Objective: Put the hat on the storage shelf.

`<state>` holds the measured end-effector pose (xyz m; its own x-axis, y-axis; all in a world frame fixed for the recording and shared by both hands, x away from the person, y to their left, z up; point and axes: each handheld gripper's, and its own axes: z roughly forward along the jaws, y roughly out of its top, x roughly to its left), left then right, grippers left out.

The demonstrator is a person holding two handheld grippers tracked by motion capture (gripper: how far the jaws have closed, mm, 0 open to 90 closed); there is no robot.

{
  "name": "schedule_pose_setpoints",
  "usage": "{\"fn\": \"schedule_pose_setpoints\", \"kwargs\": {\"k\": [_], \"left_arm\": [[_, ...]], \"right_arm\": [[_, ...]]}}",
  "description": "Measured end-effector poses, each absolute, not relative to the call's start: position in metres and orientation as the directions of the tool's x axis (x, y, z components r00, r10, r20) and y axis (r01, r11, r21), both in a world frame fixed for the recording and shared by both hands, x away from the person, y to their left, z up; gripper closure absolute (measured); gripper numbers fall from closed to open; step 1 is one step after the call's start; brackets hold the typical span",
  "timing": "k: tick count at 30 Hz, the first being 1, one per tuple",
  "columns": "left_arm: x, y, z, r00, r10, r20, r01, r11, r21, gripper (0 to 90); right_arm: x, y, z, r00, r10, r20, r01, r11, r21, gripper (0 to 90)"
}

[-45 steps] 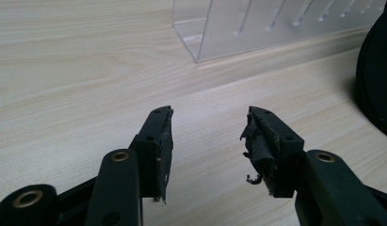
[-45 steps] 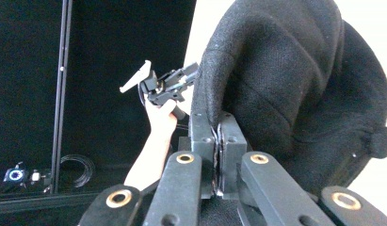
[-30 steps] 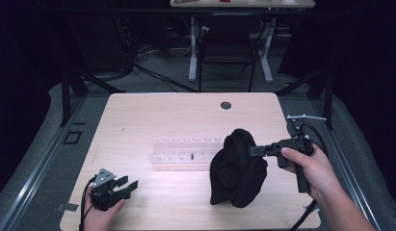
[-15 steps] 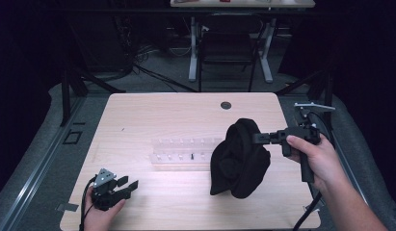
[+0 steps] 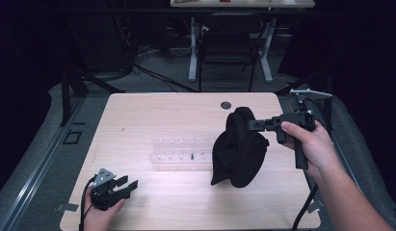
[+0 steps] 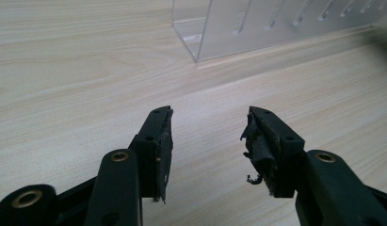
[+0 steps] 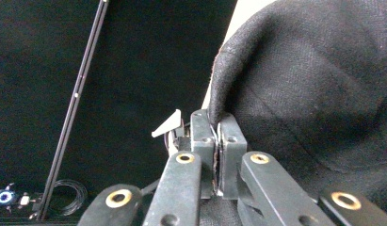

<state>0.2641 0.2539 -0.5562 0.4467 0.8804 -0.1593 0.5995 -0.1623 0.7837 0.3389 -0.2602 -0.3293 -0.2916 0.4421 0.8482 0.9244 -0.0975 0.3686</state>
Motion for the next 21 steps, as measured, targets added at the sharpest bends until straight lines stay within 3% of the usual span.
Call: {"fn": "schedule_pose_setpoints", "kwargs": {"k": [21], "left_arm": [[0.265, 0.255, -0.556, 0.446, 0.881, -0.160, 0.599, -0.161, 0.784, 50.3]], "right_arm": [[0.369, -0.242, -0.305, -0.319, 0.445, 0.836, 0.902, -0.129, 0.413, 88.4]]}}
